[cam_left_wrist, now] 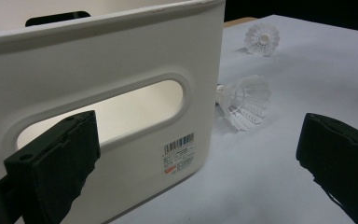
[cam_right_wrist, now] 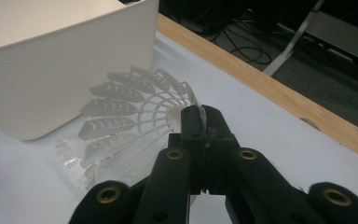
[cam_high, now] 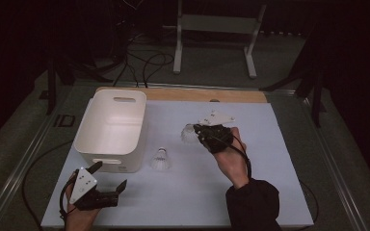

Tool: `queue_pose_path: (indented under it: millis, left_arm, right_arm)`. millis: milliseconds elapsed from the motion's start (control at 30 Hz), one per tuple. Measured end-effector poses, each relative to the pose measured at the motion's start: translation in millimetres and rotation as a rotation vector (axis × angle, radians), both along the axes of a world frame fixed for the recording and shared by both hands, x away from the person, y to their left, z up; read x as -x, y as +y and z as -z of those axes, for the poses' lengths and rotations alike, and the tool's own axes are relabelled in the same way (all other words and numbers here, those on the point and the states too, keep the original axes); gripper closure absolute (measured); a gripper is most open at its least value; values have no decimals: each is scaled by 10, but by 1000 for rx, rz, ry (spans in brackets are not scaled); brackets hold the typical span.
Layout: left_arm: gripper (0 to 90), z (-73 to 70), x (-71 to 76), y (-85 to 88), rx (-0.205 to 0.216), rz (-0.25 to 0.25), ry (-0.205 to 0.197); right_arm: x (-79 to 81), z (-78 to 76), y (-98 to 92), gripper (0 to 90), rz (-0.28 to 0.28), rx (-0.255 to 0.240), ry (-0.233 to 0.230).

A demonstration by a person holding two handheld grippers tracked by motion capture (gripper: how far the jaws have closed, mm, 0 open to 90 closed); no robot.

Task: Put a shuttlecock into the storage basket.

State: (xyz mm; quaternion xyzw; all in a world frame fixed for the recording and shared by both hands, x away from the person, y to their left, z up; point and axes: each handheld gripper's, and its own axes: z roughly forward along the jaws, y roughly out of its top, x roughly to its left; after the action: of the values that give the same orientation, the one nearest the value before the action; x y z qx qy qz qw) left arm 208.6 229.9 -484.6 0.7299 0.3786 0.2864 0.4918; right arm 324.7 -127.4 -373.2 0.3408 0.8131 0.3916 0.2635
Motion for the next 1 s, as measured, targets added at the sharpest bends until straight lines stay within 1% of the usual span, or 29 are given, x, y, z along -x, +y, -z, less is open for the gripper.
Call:
queue_pose_path:
  millis: [400,667,1000]
  left_arm:
    - [3,-5,3,3,6,1,-4]
    - [3,-4,1,4,2,3,-2]
    - [3,-5,3,7,5,4,-1]
  right_arm:
    - [-49,-19,81,889,-16,-24,12]
    - [-74,-16,137,890,-24,-22,10]
    - [-107,-52,222,889,-33,-22,7]
